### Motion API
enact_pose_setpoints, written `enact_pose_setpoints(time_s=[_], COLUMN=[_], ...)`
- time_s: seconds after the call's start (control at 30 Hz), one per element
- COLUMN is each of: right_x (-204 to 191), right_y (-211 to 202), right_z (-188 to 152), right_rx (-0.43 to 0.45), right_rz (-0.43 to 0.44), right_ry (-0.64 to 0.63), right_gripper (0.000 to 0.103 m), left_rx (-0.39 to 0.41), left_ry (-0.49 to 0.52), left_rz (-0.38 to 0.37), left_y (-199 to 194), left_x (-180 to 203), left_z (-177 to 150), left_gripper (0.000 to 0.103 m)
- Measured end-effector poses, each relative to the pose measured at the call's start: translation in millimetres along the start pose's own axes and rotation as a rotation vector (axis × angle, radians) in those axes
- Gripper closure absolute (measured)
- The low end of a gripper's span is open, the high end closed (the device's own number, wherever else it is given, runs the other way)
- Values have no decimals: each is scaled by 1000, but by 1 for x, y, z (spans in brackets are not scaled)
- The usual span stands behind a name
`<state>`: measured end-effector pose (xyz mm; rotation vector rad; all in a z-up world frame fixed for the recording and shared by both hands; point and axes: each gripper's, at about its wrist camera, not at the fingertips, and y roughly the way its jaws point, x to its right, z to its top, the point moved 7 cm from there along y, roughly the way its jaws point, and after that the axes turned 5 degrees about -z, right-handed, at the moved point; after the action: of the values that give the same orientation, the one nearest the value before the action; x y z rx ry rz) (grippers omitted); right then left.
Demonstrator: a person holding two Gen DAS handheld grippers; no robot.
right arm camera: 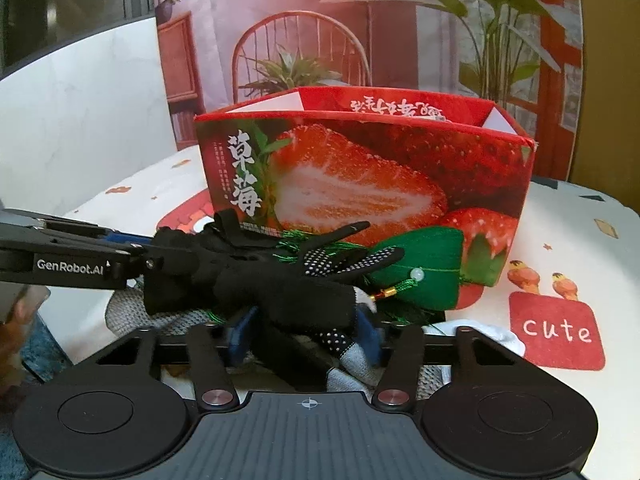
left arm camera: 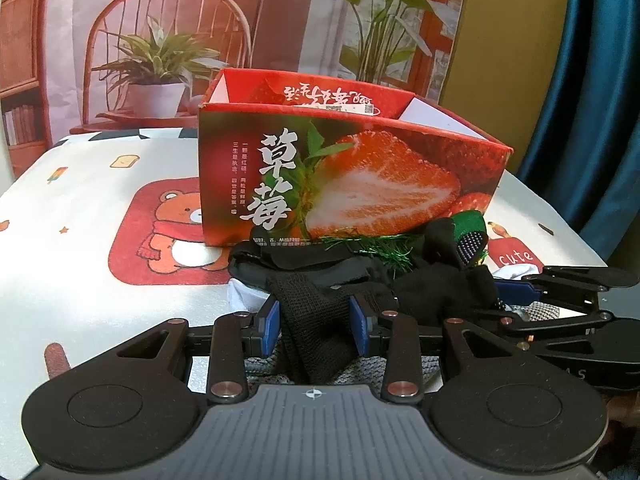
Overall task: Organize soft objects
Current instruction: 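Close the right tool on the black glove while the left tool grips its strap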
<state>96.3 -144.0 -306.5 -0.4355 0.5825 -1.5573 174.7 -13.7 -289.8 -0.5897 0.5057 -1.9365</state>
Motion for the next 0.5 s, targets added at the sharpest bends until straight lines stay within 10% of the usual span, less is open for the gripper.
enact_pose_setpoints(time_s=[0.5], right_x=[3], right_y=[-27], right_z=[27], right_rx=[125], right_rz=[59], right_ry=[56], right_gripper=[84], left_rx=[124], left_ry=[49], left_rz=[-15], left_y=[-25], left_x=[12], left_z=[23], left_gripper=[76])
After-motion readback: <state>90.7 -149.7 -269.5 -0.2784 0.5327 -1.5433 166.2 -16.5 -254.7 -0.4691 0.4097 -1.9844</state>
